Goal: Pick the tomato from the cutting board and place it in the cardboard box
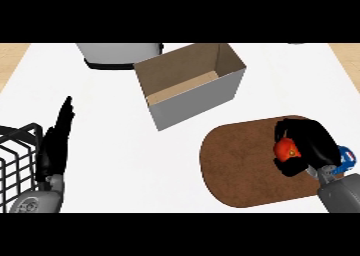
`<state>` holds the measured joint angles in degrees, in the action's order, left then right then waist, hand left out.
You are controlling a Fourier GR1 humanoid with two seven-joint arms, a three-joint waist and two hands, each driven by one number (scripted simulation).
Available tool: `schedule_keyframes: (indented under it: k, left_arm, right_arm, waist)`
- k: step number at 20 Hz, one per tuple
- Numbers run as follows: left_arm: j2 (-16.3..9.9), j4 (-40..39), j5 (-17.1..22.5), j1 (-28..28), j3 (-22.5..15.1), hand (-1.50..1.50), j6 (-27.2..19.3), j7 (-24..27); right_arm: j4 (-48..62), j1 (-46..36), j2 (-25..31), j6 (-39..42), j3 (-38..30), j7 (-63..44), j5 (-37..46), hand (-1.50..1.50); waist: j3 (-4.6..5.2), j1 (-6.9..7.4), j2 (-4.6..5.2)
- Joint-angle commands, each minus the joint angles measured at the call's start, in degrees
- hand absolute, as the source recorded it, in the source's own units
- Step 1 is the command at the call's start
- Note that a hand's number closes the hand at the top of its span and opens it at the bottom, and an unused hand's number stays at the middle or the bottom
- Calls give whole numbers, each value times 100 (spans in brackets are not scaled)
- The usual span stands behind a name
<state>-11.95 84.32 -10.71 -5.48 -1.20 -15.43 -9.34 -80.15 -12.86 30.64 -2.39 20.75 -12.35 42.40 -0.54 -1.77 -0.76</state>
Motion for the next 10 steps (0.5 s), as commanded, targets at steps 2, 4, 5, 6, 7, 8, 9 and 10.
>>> schedule_keyframes:
  k: [2, 4, 5, 6, 7, 8, 9, 10]
  left_arm:
    - [-838, -215, -149, 399, 496, 0, 236, 158]
    - [-885, -207, -128, 184, 525, 0, 396, -27]
    - [-905, -272, -118, 311, 573, 0, 435, 194]
    - [-865, -281, -148, 316, 597, 0, 407, 208]
    - [-850, -286, -155, 357, 628, 0, 414, 215]
    - [-826, -230, -211, 305, 554, 0, 474, 93]
    - [-880, -153, -126, 386, 595, 0, 612, 274]
    - [-785, -43, -253, 365, 562, 0, 470, 59]
  right_arm:
    - [-430, 344, -46, -567, -397, -1523, 613, 150]
    - [-997, 230, 40, -504, -527, -1827, 718, 150]
    - [-1314, 90, -80, -513, -478, -2061, 837, 150]
    - [-1613, 309, -6, -754, -470, -1973, 986, 150]
    - [-1802, 88, 95, -749, -621, -1872, 932, 150]
    - [-1914, 52, 125, -717, -468, -1893, 1182, 150]
    - [-2003, -40, -31, -670, -383, -2016, 1233, 150]
    - [-2383, 192, -103, -666, -170, -2101, 1370, 150]
  waist:
    - [71, 16, 11]
    - [68, 16, 16]
    - [77, 33, 5]
    - [71, -14, 1]
    - [70, 30, 6]
    - [66, 82, 21]
    - [66, 157, 30]
    - [62, 122, 14]
